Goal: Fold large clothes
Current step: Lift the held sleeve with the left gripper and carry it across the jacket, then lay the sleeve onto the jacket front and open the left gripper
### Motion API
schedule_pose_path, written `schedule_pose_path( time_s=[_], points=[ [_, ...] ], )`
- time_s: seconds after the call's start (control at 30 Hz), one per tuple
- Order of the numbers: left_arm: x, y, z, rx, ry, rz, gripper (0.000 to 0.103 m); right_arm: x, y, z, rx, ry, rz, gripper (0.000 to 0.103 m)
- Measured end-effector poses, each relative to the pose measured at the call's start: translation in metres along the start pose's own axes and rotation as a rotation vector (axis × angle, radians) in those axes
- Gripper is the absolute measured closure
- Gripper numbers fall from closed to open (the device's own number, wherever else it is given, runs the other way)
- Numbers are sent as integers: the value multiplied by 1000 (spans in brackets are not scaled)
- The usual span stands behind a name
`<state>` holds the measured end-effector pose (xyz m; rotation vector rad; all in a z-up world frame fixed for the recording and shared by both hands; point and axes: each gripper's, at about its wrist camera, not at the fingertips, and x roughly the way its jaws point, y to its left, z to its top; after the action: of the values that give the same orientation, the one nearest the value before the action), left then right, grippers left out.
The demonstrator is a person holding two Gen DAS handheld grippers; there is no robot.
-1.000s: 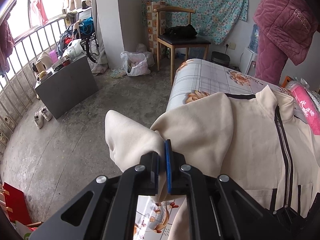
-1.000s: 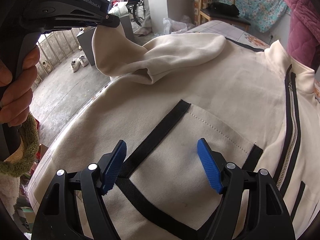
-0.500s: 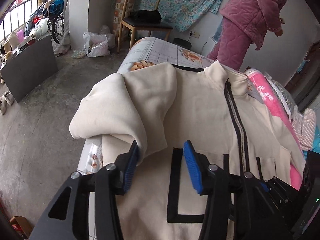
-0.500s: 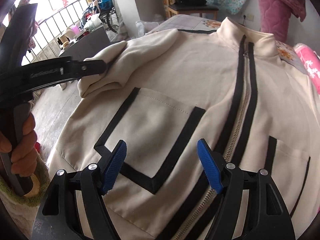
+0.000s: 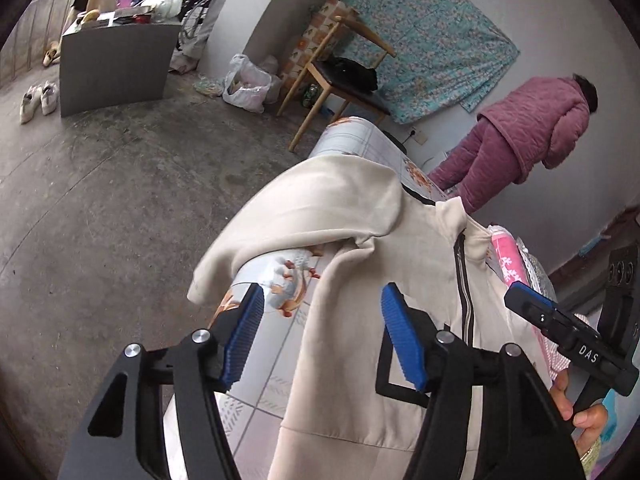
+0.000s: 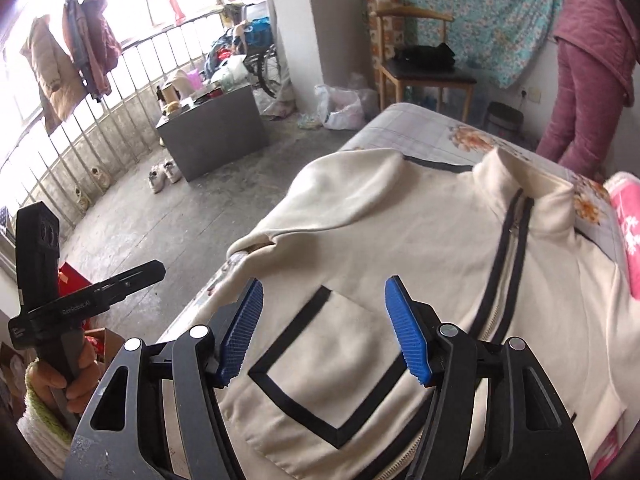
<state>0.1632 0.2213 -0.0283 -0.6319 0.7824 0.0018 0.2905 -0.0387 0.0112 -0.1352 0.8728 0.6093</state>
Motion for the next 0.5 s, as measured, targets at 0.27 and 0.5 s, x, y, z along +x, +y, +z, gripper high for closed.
schedule_pose_path(
  time_s=[0.27,0.5],
  points=[
    [52,127,33,-486,216,-146,36,72,62,-4,-124,105,-9,47],
    [138,190,16,-857,471,-351,22,115,68,29,-172,48,-141,32]
  ],
)
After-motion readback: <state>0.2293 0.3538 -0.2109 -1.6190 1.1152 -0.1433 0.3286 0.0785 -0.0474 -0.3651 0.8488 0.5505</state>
